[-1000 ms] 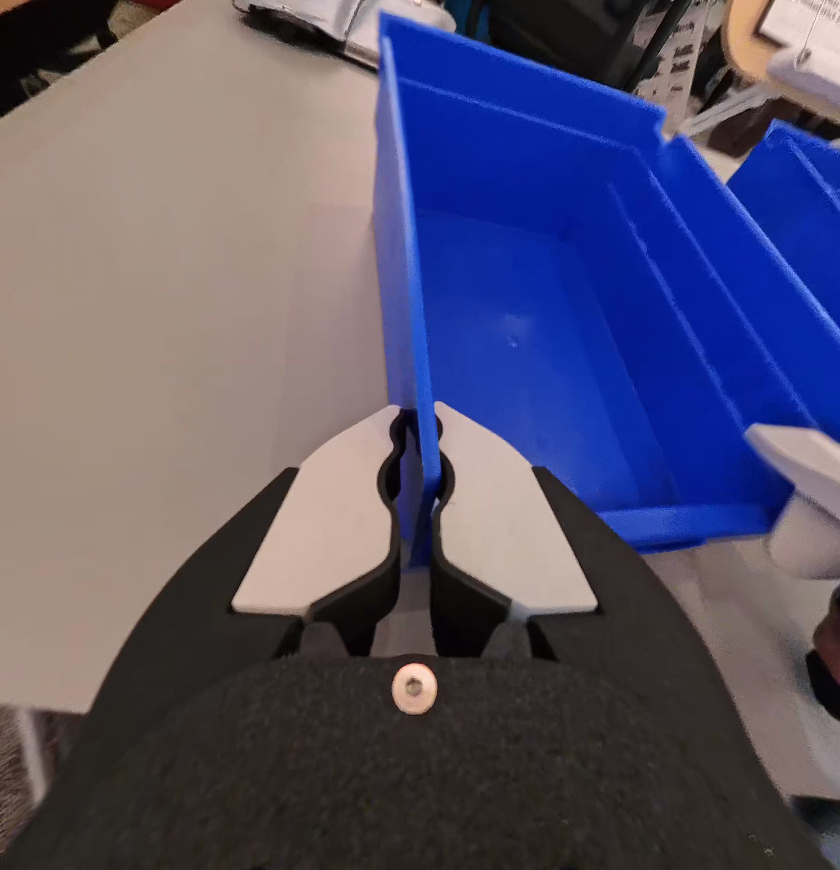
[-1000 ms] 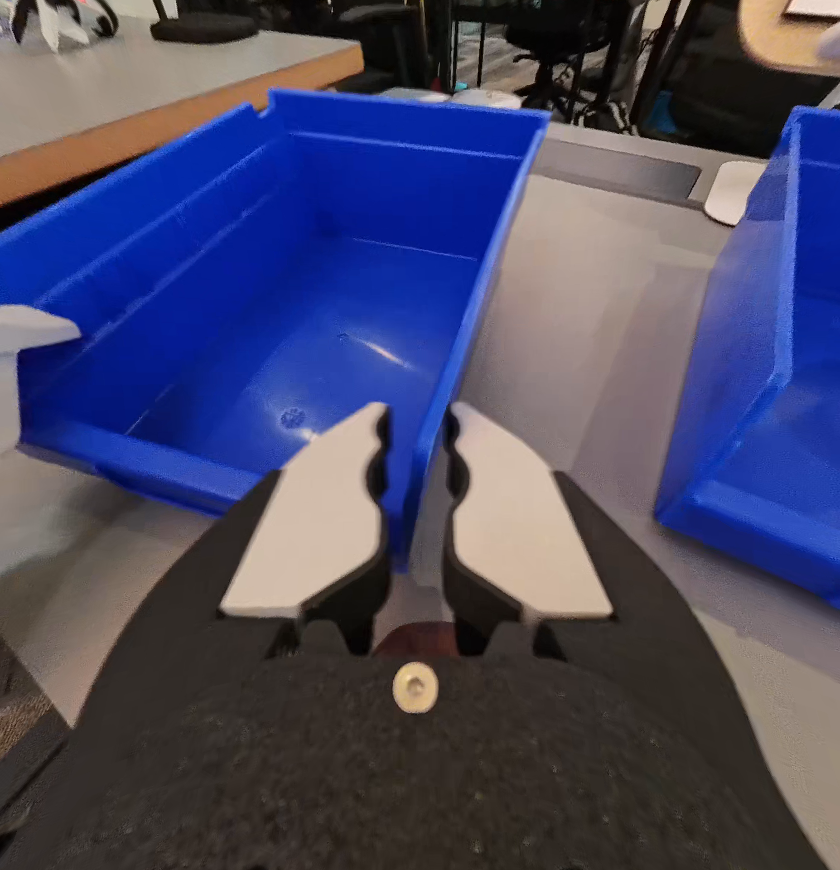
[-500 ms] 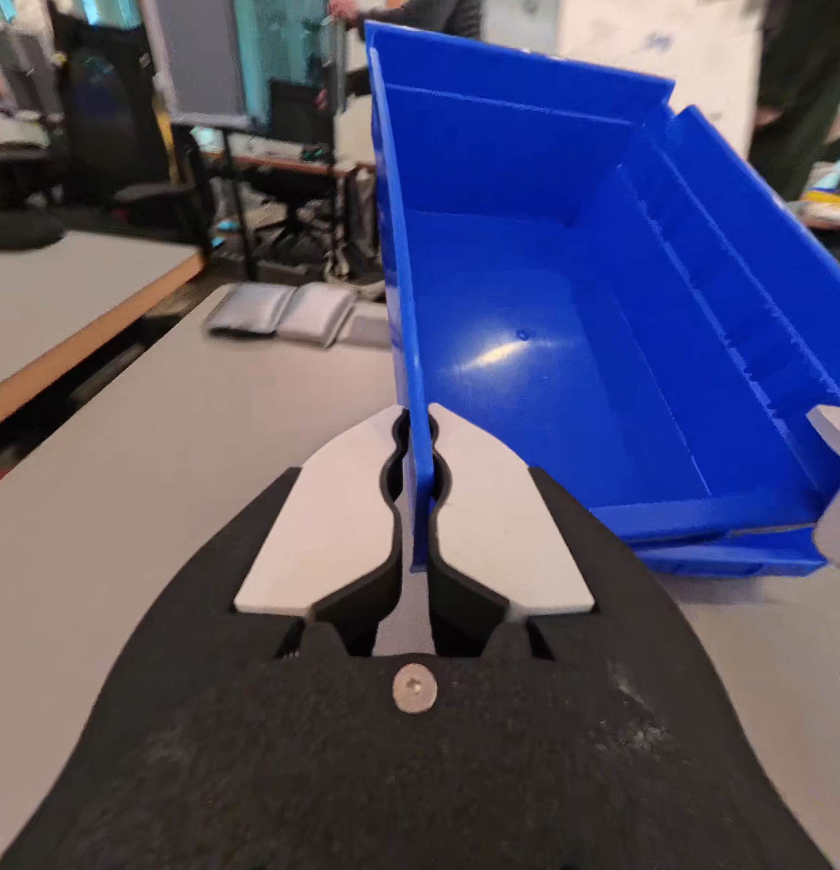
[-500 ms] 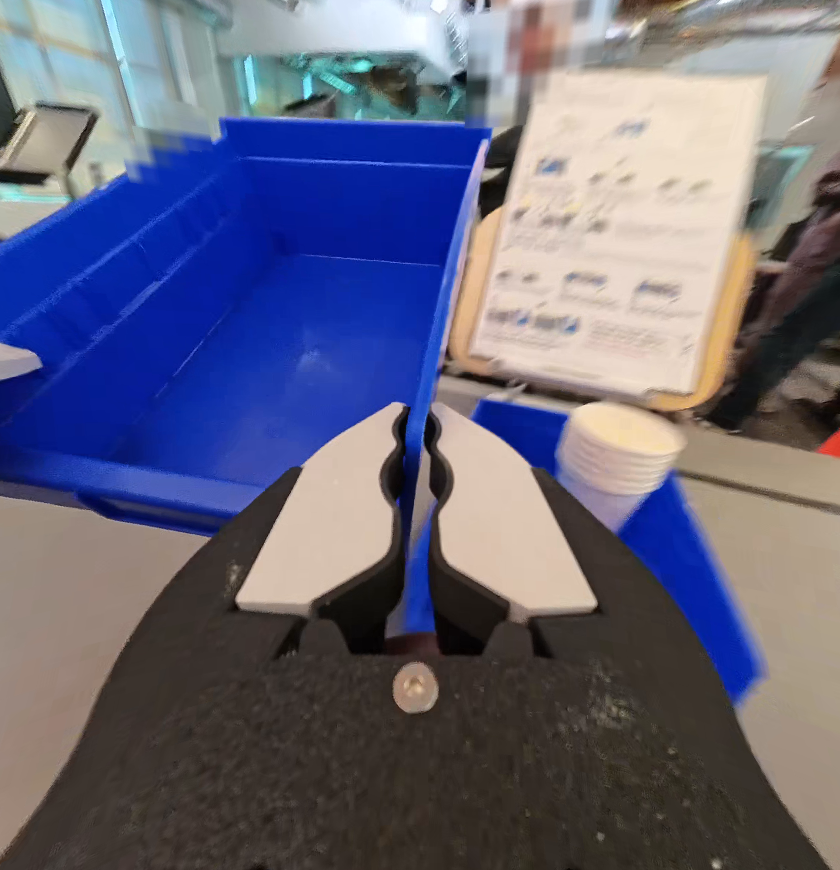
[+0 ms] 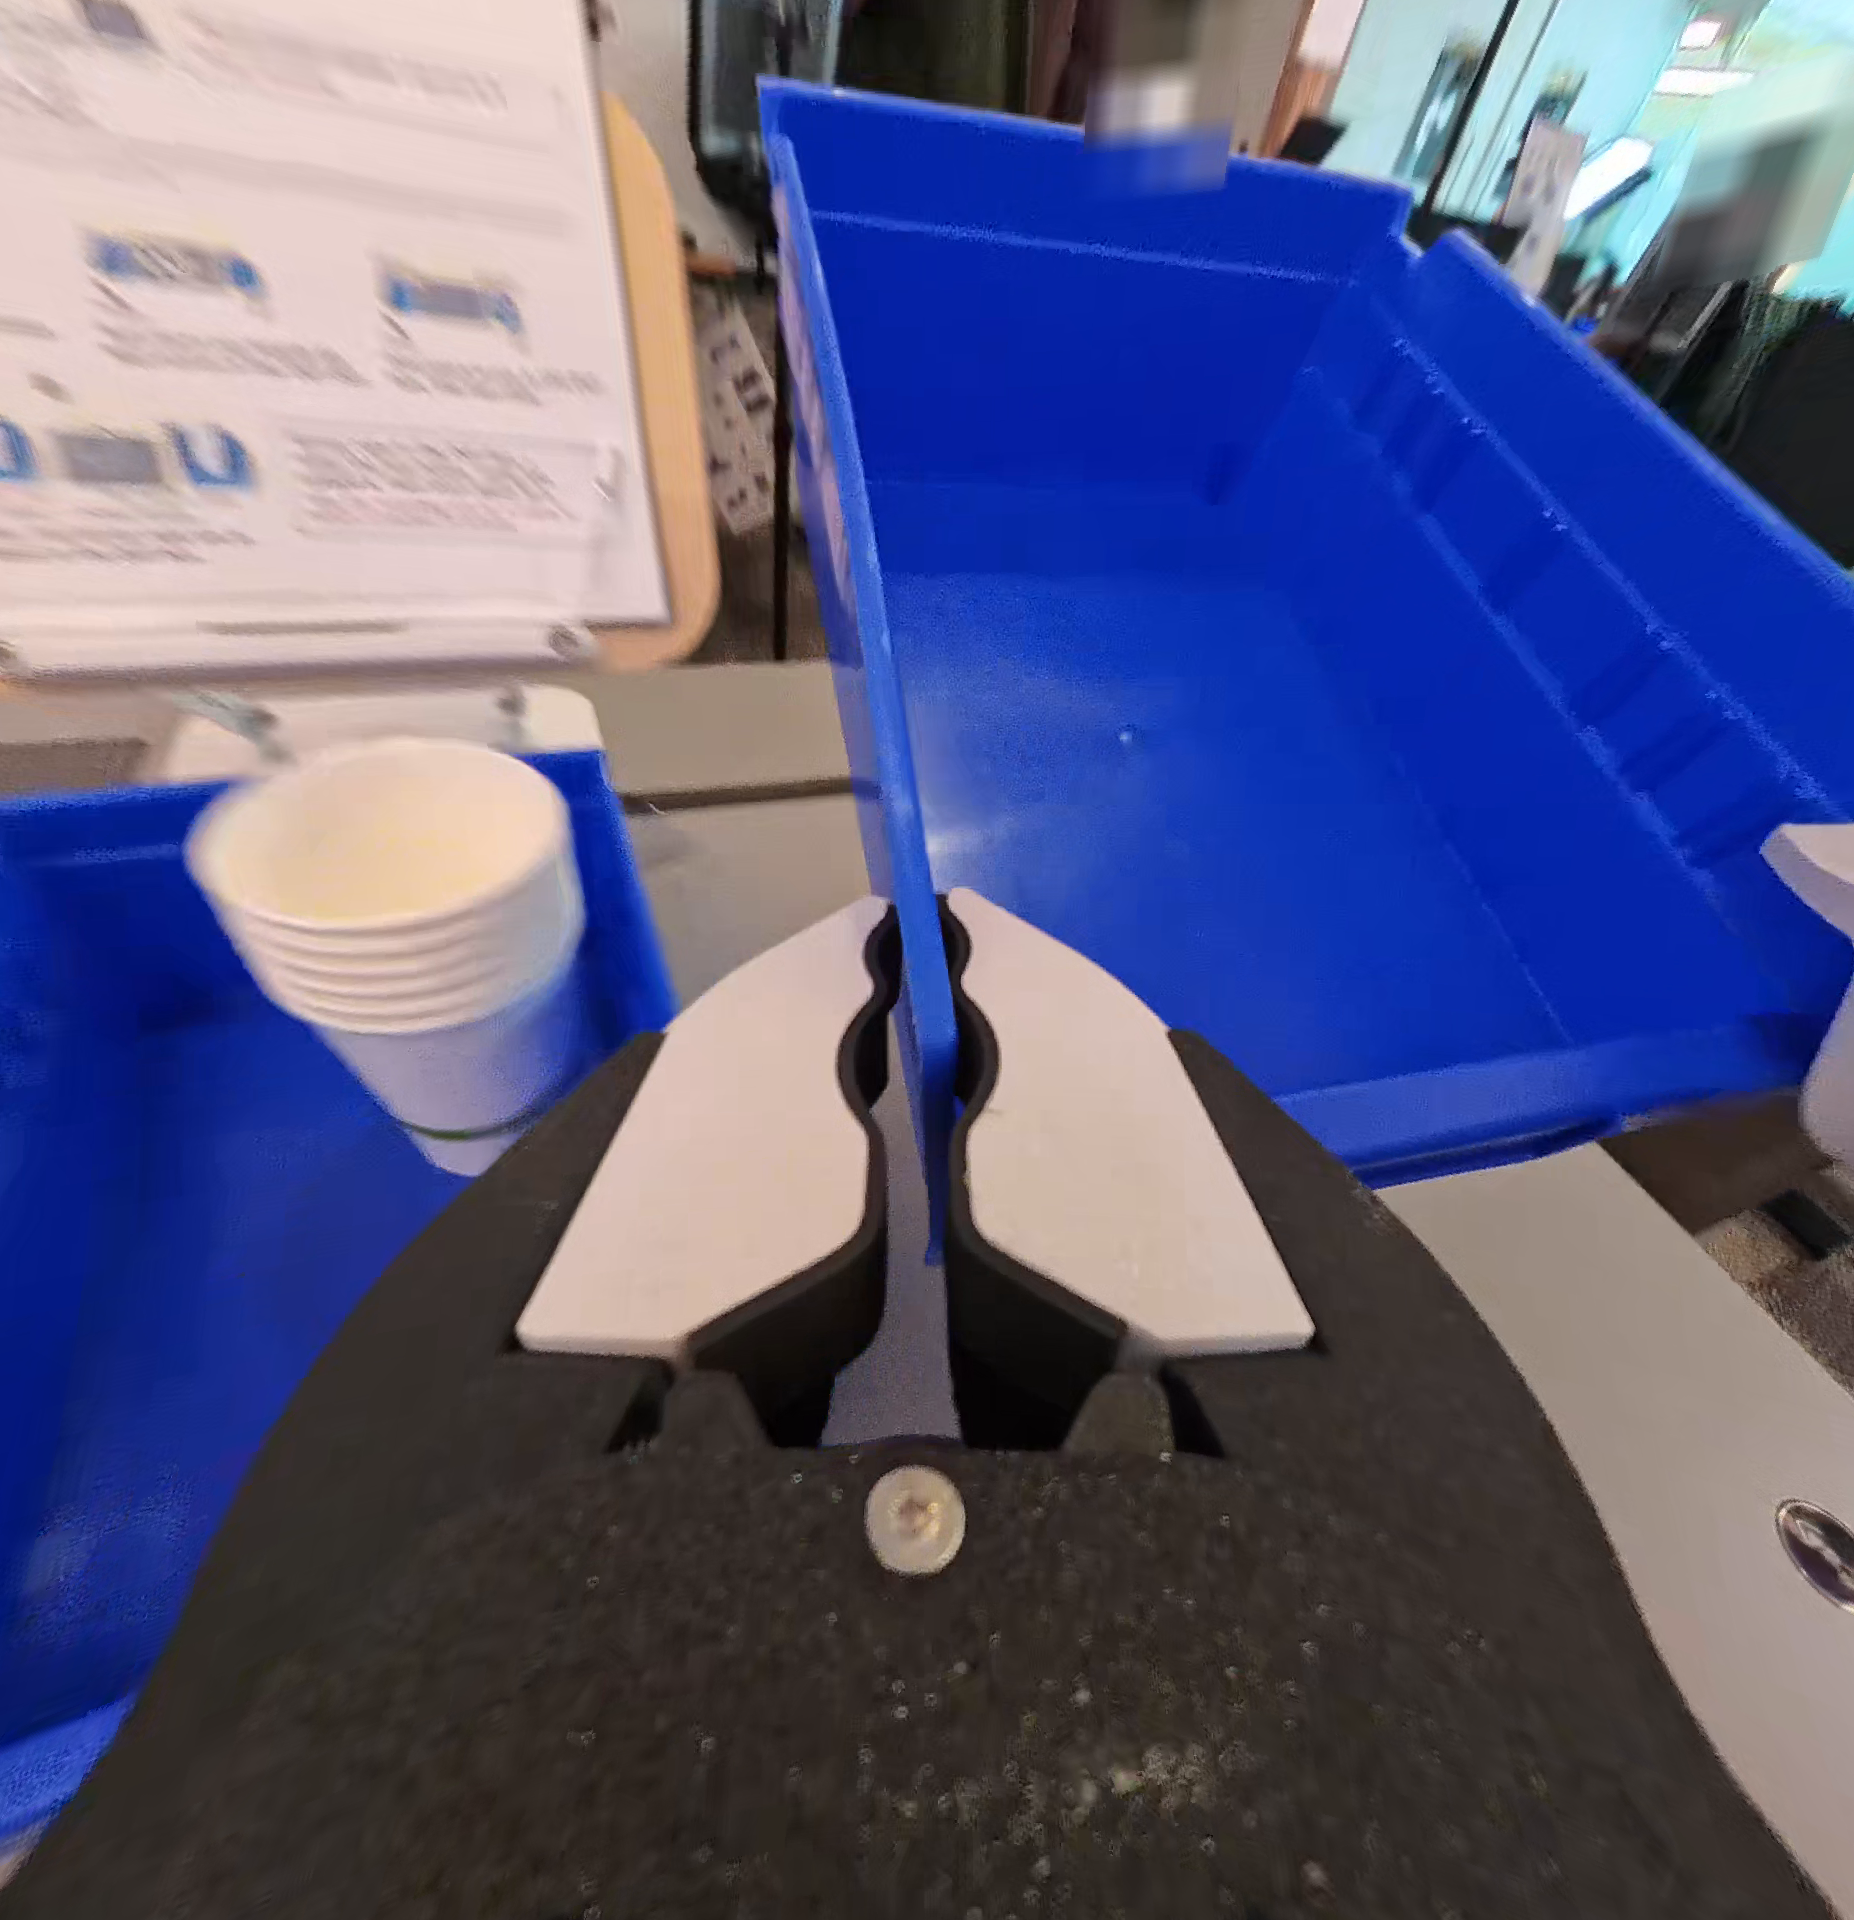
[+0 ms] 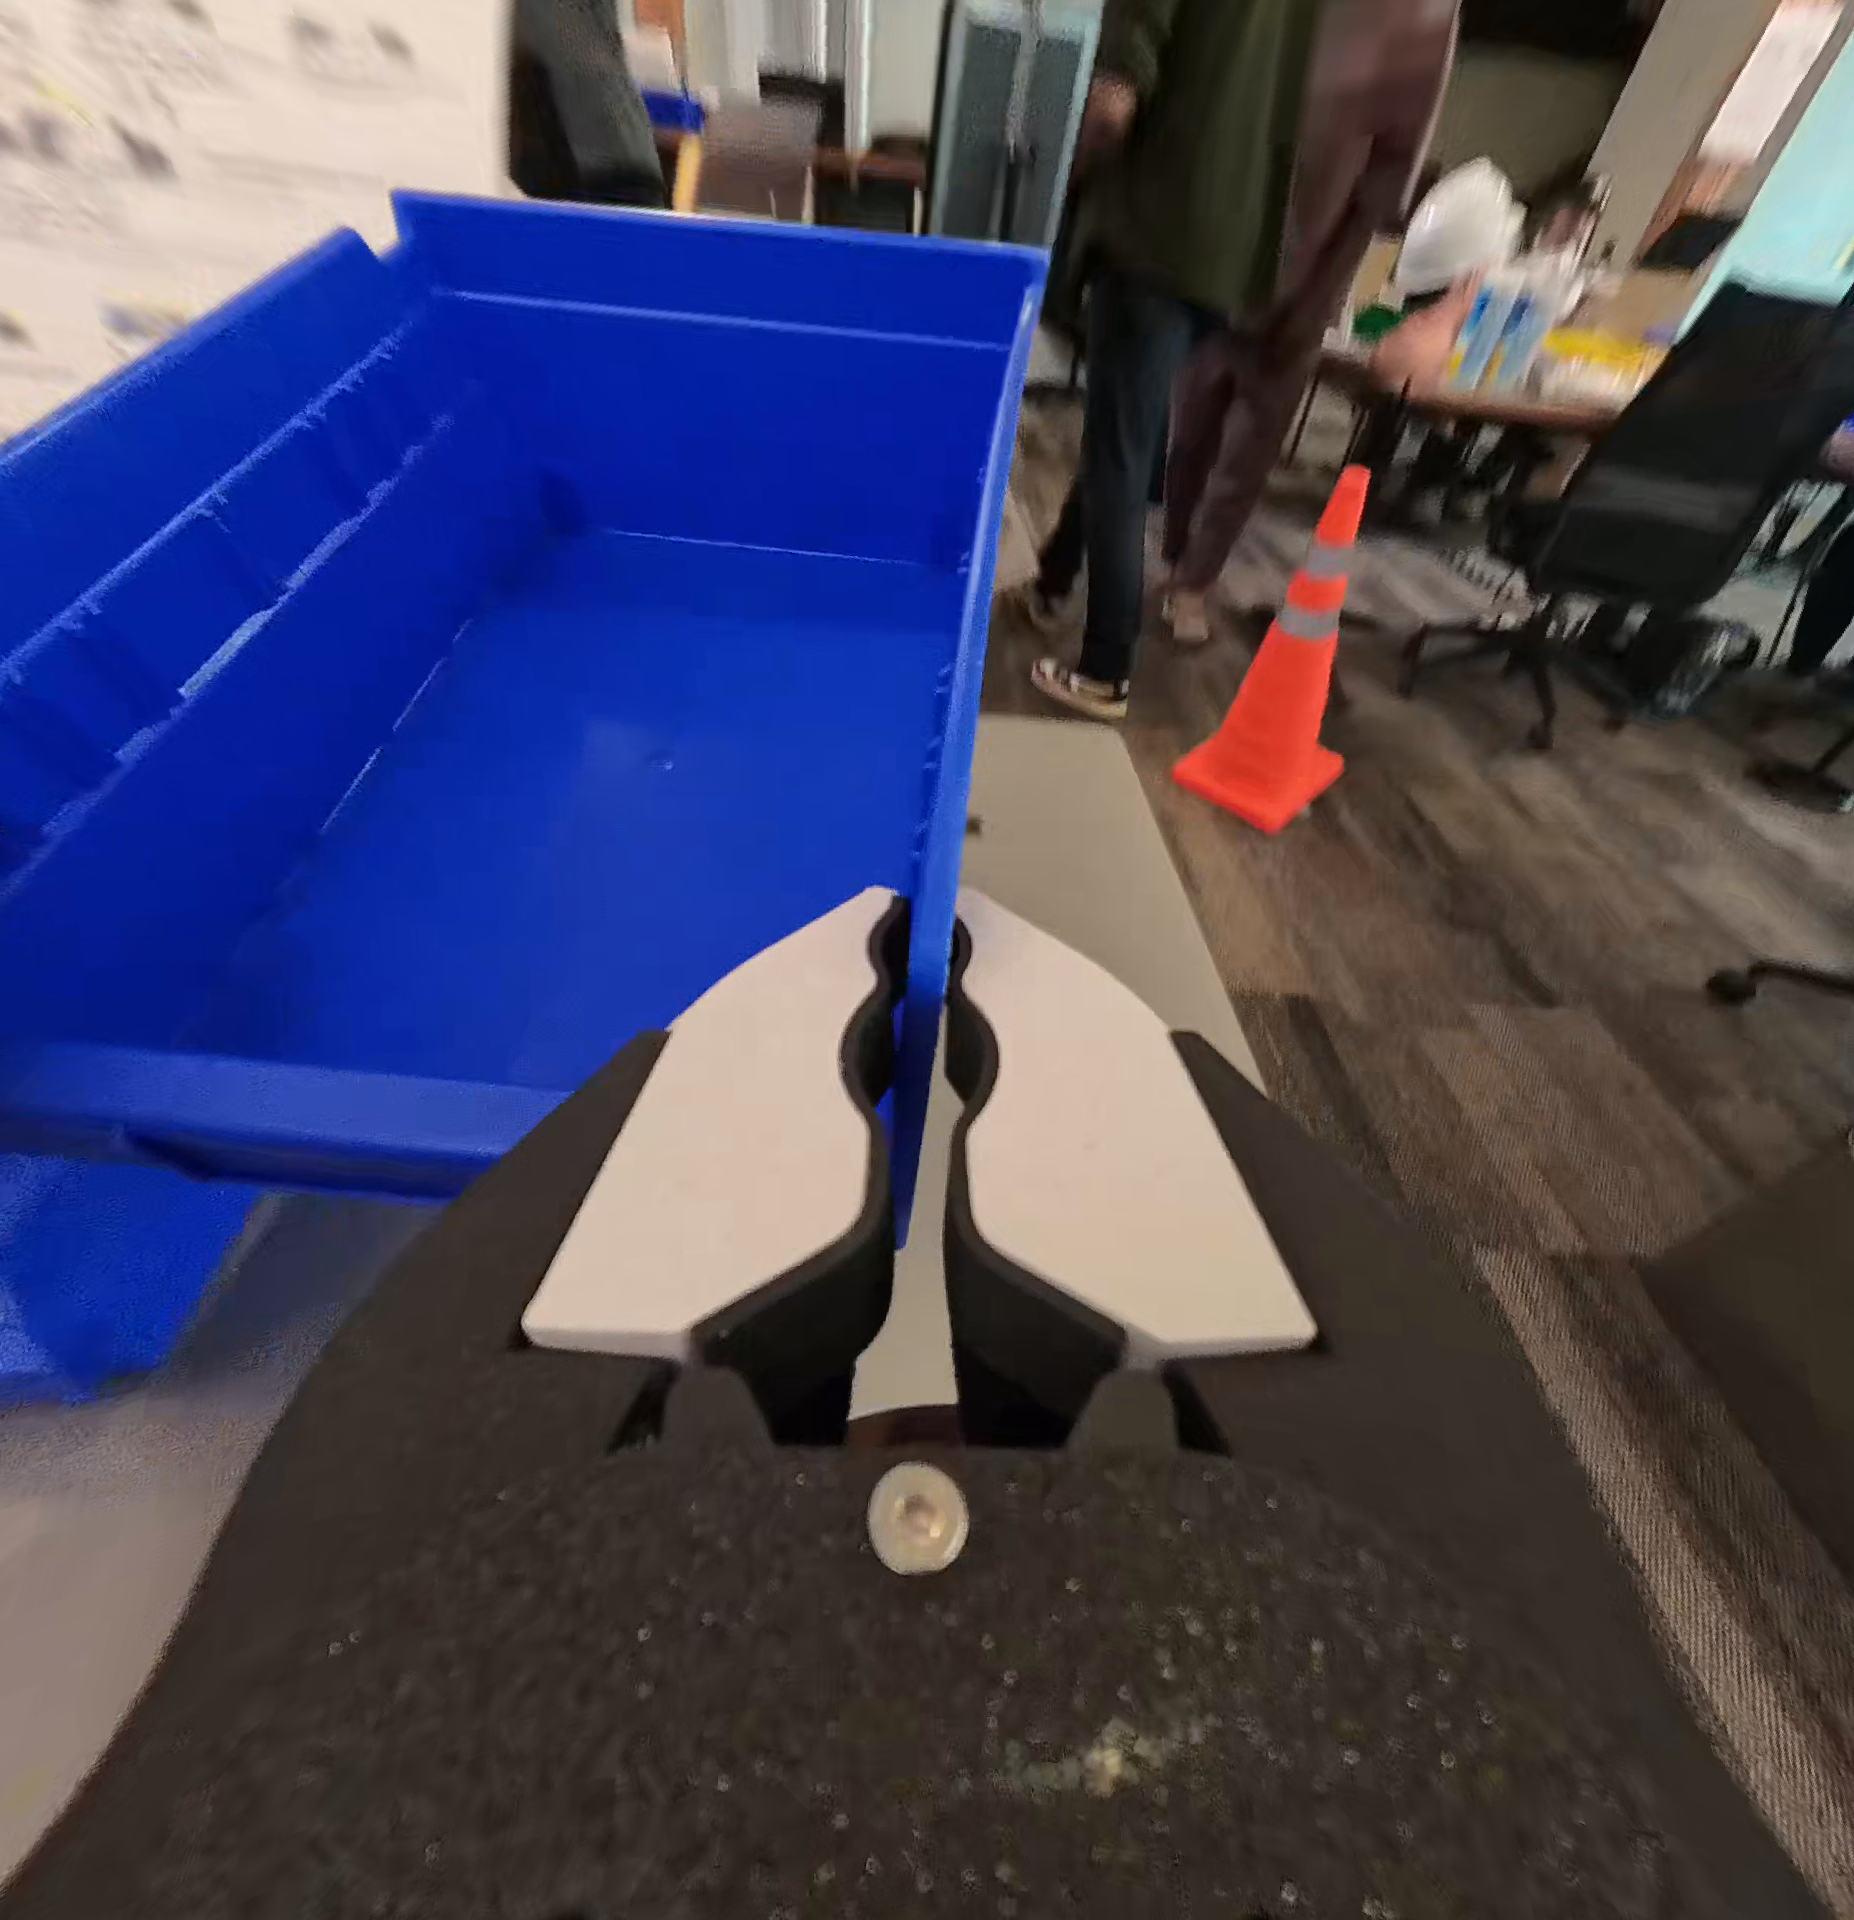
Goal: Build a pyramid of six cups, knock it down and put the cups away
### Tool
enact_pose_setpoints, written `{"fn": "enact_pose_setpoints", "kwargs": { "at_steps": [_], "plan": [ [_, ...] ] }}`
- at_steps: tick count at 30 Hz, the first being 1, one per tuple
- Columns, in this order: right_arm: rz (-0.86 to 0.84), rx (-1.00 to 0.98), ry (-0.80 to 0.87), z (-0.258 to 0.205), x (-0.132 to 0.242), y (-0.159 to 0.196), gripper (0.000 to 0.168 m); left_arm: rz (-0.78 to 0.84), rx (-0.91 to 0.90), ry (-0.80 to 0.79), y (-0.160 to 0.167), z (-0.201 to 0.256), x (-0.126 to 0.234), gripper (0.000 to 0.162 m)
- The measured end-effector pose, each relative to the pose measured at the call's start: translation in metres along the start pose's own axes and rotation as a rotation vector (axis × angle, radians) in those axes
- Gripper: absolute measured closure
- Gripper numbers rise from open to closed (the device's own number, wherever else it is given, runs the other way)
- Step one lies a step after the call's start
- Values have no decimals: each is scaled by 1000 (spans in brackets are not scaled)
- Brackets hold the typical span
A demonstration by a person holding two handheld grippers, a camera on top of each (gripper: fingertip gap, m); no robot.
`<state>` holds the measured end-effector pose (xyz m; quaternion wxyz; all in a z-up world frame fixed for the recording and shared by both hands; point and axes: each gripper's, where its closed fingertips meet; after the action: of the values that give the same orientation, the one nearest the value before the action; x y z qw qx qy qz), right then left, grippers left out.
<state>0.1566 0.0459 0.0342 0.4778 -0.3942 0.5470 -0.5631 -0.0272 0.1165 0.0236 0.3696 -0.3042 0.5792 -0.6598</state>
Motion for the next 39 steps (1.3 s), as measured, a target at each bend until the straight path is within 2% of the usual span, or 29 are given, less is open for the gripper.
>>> {"fn": "enact_pose_setpoints", "kwargs": {
  "at_steps": [3, 7, 10, 13, 16, 19, 21, 23, 27, 30, 32, 34, 36, 39],
  "plan": [
    [-106, -77, -6, 34, -15, 59, 165, -85, -20, -25, 47, 30, -23, 156],
    [-168, -172, -51, 40, -28, 121, 165, -151, -73, -63, 92, 32, -39, 155],
    [-244, -140, -72, 41, -30, 151, 165, -223, -34, -67, 127, 29, -42, 154],
    [-229, -156, -45, 43, -34, 169, 165, -259, 1, -54, 160, 28, -38, 151],
    [-258, -258, -69, 40, -34, 169, 165, -230, 14, -49, 159, 31, -32, 149],
    [-244, -227, -43, 41, -32, 169, 165, -267, 66, -18, 159, 33, -33, 146],
    [-250, -175, -38, 42, -29, 164, 163, -283, 117, 42, 153, 37, -29, 138],
    [-186, -60, 11, 57, -24, 141, 145, -244, 149, 101, 127, 38, -19, 127],
    [-22, 51, 75, 69, -10, 74, 131, -71, 123, 219, 30, 21, 23, 119],
    [94, 36, 38, 40, -3, 23, 124, 21, 76, 207, -25, -34, 57, 119],
    [171, 0, -31, 0, -1, -6, 118, 33, 39, 156, -36, -86, 77, 119],
    [230, -60, -90, -50, 0, -24, 114, 4, 3, 75, -21, -141, 94, 118],
    [235, -170, -187, -114, 0, -23, 110, -78, 28, -2, 15, -188, 105, 111],
    [99, -270, -331, -212, 2, 19, 100, -145, 146, -44, 69, -224, 113, 107]
  ]
}}
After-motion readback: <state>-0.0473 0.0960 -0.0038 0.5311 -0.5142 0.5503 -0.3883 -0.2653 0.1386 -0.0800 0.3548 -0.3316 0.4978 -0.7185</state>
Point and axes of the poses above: each gripper's, where its closed fingertips meet, x back along the fingers, y out of its underside, z = x × y across the jaws, and after that the axes turned 15 degrees about z, right-handed
